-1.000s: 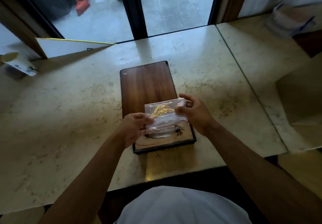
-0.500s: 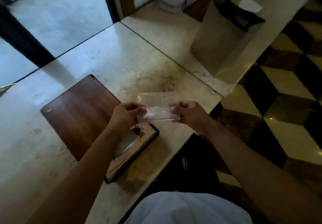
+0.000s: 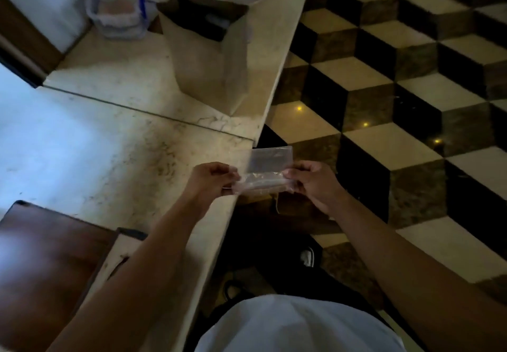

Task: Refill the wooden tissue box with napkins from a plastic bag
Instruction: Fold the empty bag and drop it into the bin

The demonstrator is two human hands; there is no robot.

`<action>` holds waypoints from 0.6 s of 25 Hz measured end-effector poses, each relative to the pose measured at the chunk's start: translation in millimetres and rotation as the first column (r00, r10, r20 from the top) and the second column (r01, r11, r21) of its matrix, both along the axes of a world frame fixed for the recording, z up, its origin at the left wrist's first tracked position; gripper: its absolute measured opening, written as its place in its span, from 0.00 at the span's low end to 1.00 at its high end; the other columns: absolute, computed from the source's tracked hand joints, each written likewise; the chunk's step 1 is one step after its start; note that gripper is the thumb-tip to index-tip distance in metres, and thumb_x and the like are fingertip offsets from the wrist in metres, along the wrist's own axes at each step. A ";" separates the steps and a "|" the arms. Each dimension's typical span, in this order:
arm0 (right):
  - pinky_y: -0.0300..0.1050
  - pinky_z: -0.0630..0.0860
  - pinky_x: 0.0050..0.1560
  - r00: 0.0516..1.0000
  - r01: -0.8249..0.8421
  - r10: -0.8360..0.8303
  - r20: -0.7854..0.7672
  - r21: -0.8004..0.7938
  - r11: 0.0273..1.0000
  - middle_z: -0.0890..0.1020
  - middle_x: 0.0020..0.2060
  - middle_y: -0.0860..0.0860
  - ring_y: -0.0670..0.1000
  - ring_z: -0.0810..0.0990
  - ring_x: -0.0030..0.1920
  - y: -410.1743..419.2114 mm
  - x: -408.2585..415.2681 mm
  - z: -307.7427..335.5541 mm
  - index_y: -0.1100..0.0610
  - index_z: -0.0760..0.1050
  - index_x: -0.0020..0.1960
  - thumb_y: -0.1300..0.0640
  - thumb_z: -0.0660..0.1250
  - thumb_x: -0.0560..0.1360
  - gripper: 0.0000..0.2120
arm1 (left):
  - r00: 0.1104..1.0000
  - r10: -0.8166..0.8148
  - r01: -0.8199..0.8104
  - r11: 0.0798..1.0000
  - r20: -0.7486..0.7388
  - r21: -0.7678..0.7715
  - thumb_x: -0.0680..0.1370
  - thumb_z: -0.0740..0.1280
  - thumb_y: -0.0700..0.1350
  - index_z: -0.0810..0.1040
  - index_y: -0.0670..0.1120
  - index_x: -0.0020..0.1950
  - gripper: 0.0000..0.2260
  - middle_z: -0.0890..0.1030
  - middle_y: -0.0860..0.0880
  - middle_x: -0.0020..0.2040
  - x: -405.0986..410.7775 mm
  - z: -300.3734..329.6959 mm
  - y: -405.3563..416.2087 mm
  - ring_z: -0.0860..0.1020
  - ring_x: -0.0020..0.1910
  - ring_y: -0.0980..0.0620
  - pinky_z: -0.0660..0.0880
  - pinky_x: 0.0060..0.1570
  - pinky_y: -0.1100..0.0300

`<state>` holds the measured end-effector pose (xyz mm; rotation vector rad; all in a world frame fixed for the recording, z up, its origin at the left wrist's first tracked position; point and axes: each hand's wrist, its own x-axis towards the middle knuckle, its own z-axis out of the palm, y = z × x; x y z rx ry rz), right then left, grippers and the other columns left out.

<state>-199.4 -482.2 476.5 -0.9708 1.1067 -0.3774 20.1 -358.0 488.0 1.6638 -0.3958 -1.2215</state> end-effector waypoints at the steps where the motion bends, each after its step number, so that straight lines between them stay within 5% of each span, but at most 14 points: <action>1: 0.42 0.80 0.36 1.000 0.020 -0.020 -0.003 0.008 1.000 0.83 0.31 0.52 0.48 0.80 0.30 -13.4 -16.7 -4.9 0.64 0.81 0.51 0.65 0.70 0.78 0.04 | 1.000 -0.015 0.015 1.000 0.020 0.016 0.74 0.73 0.30 0.82 0.36 0.45 0.03 0.85 0.38 0.39 -13.8 -0.4 -18.7 0.83 0.37 0.42 0.83 0.39 0.52; 9: 0.44 0.82 0.40 0.994 0.093 -0.088 -0.069 0.077 0.993 0.82 0.37 0.57 0.53 0.83 0.35 -104.0 -111.1 -41.9 0.67 0.81 0.53 0.62 0.69 0.79 0.07 | 0.993 -0.063 0.046 0.985 0.097 0.165 0.76 0.70 0.33 0.82 0.37 0.49 0.03 0.82 0.41 0.39 -108.0 -23.0 -129.8 0.81 0.40 0.43 0.82 0.50 0.42; 15: 0.41 0.81 0.36 0.973 0.111 -0.100 -0.210 0.037 0.993 0.81 0.37 0.57 0.51 0.81 0.33 -127.2 -134.9 -79.1 0.68 0.79 0.53 0.64 0.67 0.80 0.07 | 0.983 -0.138 0.103 0.960 0.124 0.259 0.76 0.71 0.34 0.83 0.42 0.45 0.04 0.84 0.45 0.37 -134.2 -65.1 -170.5 0.83 0.35 0.49 0.84 0.36 0.55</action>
